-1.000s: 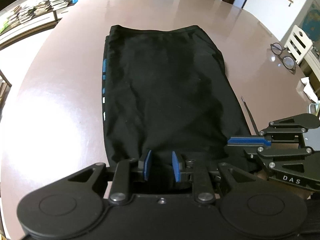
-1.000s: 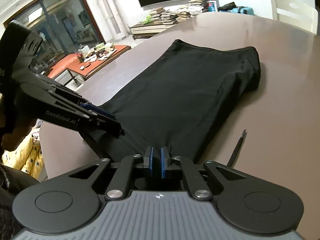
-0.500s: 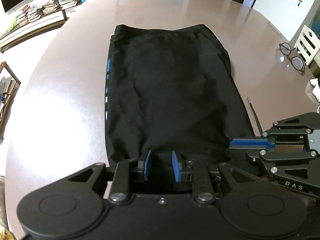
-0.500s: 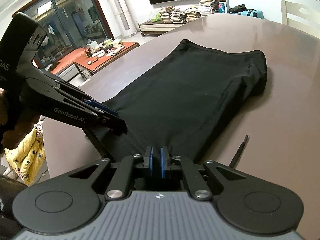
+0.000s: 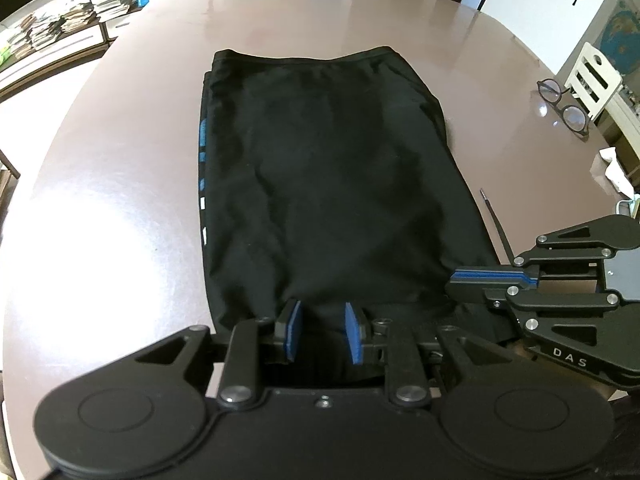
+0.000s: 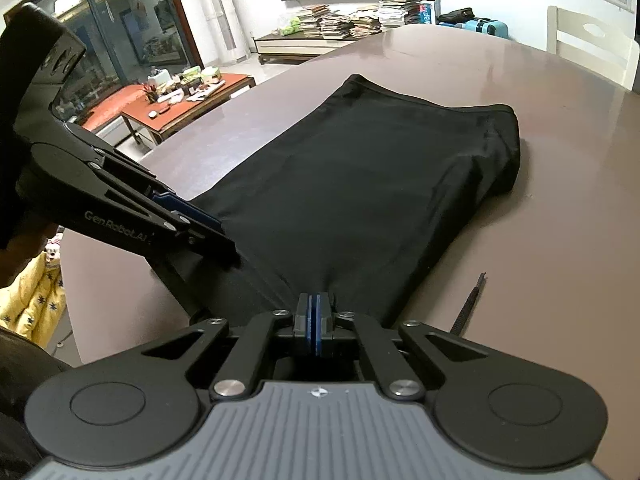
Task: Fold clothes
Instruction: 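Hold both grippers pressed on the shorts end side by side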
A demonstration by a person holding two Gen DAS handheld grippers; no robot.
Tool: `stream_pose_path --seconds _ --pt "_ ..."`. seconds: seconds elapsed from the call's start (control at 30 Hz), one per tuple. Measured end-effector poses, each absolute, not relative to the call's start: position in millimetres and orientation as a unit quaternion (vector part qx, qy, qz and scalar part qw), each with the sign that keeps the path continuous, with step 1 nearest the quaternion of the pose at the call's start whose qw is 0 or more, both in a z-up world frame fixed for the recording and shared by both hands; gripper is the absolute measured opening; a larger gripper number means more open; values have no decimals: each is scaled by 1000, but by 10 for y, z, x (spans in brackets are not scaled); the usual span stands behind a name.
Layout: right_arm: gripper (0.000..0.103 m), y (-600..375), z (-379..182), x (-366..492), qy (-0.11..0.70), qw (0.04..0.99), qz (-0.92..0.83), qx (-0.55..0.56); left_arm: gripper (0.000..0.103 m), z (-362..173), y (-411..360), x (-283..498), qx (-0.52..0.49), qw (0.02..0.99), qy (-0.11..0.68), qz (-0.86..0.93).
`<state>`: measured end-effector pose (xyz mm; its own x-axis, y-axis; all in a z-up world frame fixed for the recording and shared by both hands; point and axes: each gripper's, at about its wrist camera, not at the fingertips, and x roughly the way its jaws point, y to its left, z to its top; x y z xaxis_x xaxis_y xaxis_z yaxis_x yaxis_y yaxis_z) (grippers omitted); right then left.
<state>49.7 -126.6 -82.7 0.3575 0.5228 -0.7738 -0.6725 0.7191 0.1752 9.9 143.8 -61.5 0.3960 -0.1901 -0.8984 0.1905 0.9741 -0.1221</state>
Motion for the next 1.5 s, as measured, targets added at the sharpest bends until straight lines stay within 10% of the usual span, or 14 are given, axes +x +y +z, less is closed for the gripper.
stream_pose_path --seconds 1.5 --pt "5 -1241 -806 522 437 820 359 -87 28 -611 1417 128 8 831 541 -127"
